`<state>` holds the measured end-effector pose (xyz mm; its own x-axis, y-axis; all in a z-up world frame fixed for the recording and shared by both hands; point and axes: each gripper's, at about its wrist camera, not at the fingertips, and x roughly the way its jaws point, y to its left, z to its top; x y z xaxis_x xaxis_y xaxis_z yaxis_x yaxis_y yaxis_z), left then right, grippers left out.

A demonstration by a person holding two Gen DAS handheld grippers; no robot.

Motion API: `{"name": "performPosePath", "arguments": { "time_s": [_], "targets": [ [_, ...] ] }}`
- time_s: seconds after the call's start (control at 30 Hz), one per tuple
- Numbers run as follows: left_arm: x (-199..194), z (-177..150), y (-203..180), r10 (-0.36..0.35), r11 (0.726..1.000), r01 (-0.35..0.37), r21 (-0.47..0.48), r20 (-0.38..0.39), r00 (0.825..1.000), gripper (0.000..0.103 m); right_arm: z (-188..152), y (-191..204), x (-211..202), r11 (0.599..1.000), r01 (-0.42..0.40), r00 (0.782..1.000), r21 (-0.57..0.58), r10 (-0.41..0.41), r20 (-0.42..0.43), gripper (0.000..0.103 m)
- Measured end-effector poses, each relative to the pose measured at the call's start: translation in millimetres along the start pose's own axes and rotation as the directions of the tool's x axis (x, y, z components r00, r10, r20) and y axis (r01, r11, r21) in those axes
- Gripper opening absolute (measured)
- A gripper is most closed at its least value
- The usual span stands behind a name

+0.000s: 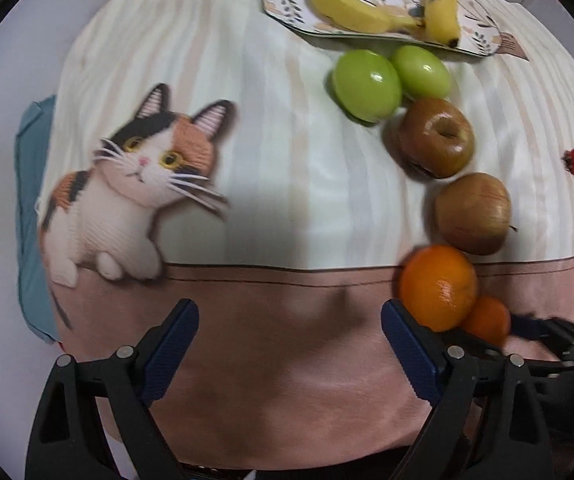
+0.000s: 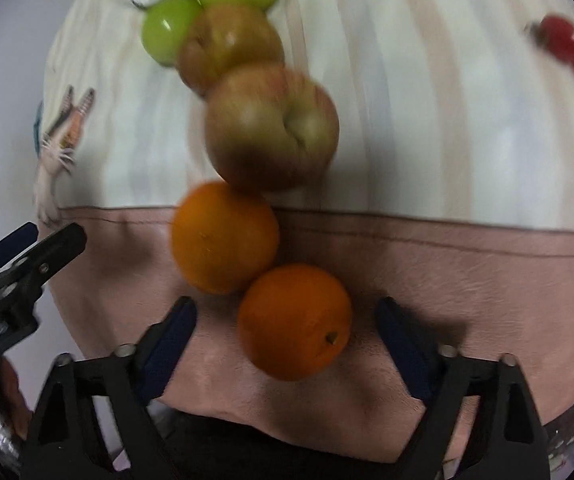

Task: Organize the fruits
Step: 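Grasp an orange with the left tool while the right tool grasps the other orange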

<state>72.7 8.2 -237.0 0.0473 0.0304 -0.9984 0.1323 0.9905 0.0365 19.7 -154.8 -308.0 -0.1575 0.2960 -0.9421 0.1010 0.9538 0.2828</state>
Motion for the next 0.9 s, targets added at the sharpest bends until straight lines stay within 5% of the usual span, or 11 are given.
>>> {"name": "performPosePath", "arguments": {
  "time_s": [0.03, 0.23, 0.33, 0.43, 0.57, 0.9],
  "targets": [
    [-0.7, -0.1, -3.0, -0.016, 1.0, 0.016, 0.001, -0.003, 1.0, 0.093, -1.5, -1.3, 3.0, 1.0, 0.009, 1.0, 0.002, -0.009, -0.006, 0.064],
    [-2.9, 4.4, -43.4, -0.14, 0.987, 0.143, 0.078, -0.043, 0.989, 0.093, -15.2, -12.3, -20.3, 0.996, 0.085, 0.995, -0.023, -0.084, 0.05, 0.064],
    [10.6, 6.5, -77.6, -0.196, 0.963, 0.216, 0.159, -0.13, 0.972, 0.093, -18.7, -26.9, -40.8, 0.987, 0.155, 0.984, -0.033, -0.151, 0.099, 0.064],
    [30.3, 8.2, -108.1, -0.158, 0.954, 0.192, 0.229, -0.159, 0.975, 0.093, -18.6, -42.0, -49.3, 0.98, 0.195, 0.975, -0.039, -0.19, 0.119, 0.064],
    [47.0, 11.0, -127.7, -0.058, 0.952, 0.091, 0.293, -0.118, 0.991, 0.064, -21.6, -56.0, -44.7, 0.983, 0.181, 0.977, -0.024, -0.177, 0.122, 0.064],
    [24.3, -21.2, -71.6, -0.035, 0.984, 0.045, 0.17, -0.062, 0.997, 0.063, -7.6, -42.4, -40.5, 0.992, 0.126, 0.986, -0.024, -0.122, 0.11, 0.064]
  ]
}}
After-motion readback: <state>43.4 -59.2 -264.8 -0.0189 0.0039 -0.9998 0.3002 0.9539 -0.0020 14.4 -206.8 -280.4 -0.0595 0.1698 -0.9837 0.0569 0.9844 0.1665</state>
